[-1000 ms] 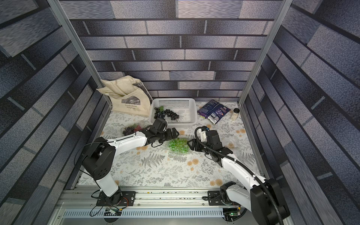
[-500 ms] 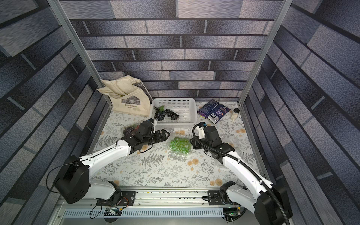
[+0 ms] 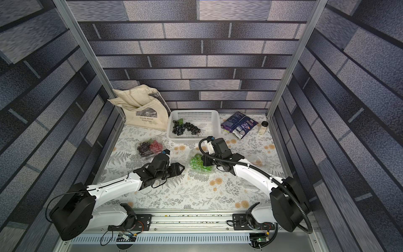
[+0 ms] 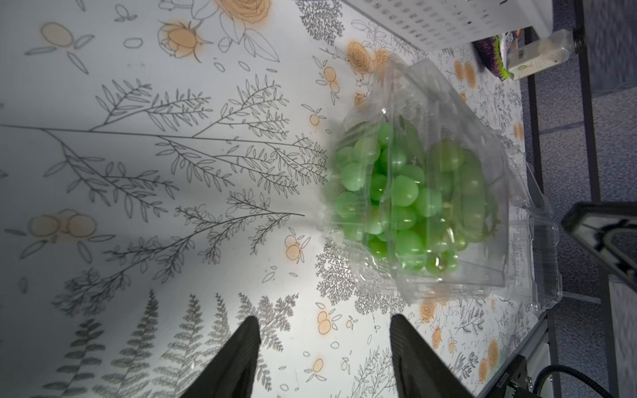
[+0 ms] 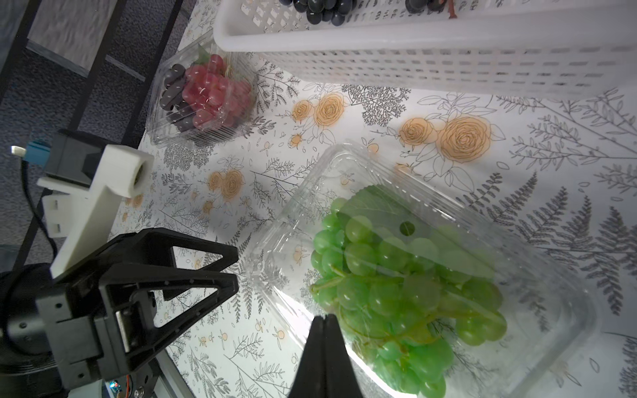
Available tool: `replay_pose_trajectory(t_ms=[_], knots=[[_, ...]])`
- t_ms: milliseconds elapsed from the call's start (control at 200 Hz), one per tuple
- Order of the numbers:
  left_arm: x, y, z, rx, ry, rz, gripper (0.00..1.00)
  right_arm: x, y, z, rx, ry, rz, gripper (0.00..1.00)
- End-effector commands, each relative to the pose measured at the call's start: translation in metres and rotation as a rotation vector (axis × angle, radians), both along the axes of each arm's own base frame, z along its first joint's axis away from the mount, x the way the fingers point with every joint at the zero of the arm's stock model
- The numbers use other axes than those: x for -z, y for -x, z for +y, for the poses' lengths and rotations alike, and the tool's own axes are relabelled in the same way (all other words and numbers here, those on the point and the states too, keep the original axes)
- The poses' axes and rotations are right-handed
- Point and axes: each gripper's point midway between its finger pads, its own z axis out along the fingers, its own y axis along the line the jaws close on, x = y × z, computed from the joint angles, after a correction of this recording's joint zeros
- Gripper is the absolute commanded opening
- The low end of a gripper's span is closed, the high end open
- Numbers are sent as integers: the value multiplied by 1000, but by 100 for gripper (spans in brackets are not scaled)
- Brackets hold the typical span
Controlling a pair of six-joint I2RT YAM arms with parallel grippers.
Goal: Pack grapes into containers
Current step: Adjust the packing box at the center of the board, then close the packing box at the center of the board.
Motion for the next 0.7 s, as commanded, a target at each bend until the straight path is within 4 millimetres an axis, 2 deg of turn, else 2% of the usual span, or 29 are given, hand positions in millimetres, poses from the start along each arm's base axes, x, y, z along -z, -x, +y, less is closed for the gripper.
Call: replay_pose_trajectory(t_ms=[0,180,351,696], knots=[[-19,-7,-5,-24,97,-90,56,-9,-10,15,1,-43,-28,0],[-26,-8,-4,-57,180,-135,48,5,-9,28,-18,-41,-7,0],[-28,-11,-1,-92,240,-162,52,16,-9,30,-10,-45,12,0],[-20,-13,-17,-77,341,-143,53,32,-5,32,4,-50,43,0]])
